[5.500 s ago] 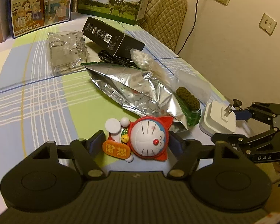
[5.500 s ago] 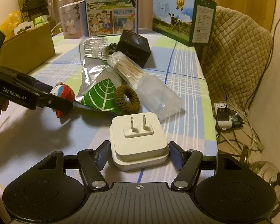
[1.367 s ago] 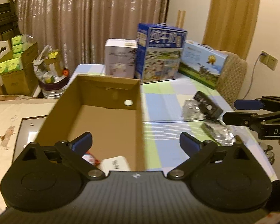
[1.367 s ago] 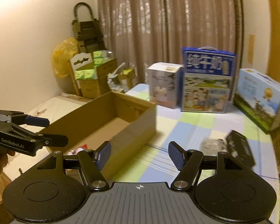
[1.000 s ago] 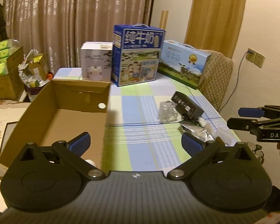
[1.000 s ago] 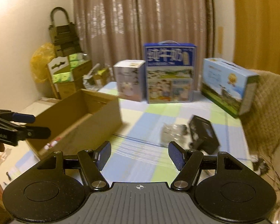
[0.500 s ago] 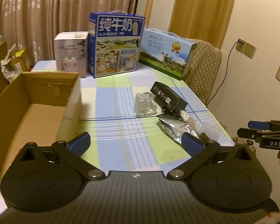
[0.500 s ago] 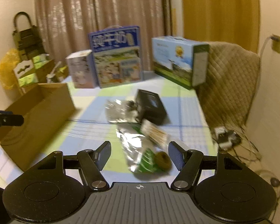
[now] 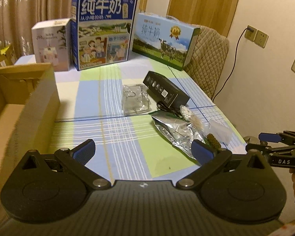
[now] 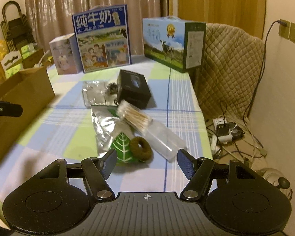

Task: Organize objects
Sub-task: 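Grasp the silver foil bag with the left tool while the right tool grasps the brown knitted ring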

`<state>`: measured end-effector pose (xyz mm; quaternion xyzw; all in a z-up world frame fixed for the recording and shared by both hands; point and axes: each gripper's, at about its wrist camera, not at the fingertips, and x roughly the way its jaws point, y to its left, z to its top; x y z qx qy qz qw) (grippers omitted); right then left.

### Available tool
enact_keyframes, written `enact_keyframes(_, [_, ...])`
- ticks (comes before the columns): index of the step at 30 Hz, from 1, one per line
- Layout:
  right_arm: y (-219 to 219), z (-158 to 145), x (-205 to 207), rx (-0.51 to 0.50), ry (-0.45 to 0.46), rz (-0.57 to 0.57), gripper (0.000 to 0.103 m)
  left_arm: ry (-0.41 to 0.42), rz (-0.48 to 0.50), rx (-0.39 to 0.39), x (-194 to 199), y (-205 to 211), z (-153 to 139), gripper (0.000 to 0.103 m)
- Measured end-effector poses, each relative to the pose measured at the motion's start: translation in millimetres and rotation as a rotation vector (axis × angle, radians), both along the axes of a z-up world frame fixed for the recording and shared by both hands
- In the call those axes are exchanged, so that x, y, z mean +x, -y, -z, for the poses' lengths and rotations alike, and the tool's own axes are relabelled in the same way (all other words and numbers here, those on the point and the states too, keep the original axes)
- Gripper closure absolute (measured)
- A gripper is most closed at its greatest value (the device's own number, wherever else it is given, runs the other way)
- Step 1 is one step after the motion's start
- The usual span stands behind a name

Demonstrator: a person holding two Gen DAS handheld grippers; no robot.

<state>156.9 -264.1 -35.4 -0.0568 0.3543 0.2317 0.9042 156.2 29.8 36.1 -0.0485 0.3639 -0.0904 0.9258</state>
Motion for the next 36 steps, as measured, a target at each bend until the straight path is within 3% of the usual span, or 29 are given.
enact_keyframes(7, [-7,27,19,-0.014,-0.038,-0.062,0.040,-0.037,0.017,0.007,23,16,30,0.001])
enact_keyframes(9, [-12,35,26,-0.020,-0.046,-0.079,0.049,-0.047,0.024,0.014,29,21,38,0.001])
enact_keyframes(16, [-28,58,50,-0.039,-0.054,-0.115,0.066,-0.058,0.041,0.008,44,26,56,0.001])
enact_keyframes(23, [-39,68,65,-0.038,-0.058,-0.130,0.095,-0.086,0.034,-0.022,49,19,69,0.001])
enact_keyframes(36, [-86,67,34,0.067,-0.156,-0.339,0.097,-0.102,0.034,-0.034,56,14,70,0.001])
